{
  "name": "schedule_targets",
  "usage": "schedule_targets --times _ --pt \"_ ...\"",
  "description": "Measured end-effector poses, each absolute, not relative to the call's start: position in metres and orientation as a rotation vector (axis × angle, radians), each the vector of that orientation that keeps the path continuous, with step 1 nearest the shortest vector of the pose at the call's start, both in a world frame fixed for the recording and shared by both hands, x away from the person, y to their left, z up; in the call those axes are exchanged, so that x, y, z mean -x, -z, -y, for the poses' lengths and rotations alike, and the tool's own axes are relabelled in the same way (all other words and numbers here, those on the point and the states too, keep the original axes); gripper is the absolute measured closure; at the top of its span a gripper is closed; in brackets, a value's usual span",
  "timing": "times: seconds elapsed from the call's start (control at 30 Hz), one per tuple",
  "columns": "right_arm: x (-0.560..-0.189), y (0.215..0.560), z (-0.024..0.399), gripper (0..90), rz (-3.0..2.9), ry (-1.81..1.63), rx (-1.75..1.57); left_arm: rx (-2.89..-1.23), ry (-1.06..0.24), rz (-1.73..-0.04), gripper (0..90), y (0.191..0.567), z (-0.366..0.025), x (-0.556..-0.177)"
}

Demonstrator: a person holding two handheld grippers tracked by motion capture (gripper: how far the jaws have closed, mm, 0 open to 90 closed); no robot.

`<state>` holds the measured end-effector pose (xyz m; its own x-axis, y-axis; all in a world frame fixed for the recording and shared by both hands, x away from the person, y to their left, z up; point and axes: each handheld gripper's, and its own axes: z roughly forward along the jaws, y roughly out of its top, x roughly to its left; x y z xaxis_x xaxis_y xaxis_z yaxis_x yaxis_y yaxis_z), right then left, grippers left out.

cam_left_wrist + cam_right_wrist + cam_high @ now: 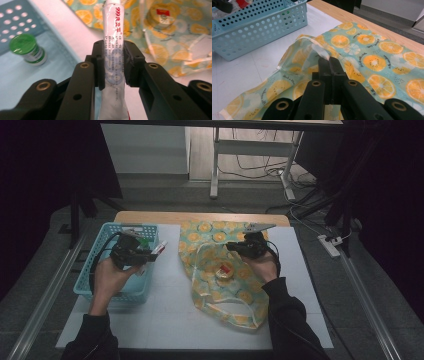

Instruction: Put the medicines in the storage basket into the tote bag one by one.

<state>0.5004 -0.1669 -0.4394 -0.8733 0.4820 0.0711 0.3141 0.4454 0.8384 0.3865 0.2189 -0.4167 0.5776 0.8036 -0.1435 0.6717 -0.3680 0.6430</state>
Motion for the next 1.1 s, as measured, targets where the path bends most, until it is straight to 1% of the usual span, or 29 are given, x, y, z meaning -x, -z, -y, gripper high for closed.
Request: schedule_targets --times 0.57,1.1 --pt "-0.501 0.438 0.168 90.0 -2.506 -1.409 -0.702 -2.185 -0.16 -1.043 72.8 0.417 -0.176 -0.39" --pt "-0.502 0.439 0.167 90.0 -2.511 -1.41 -0.705 -2.213 -0.118 -0.967 72.8 0.421 -0.145 -0.395"
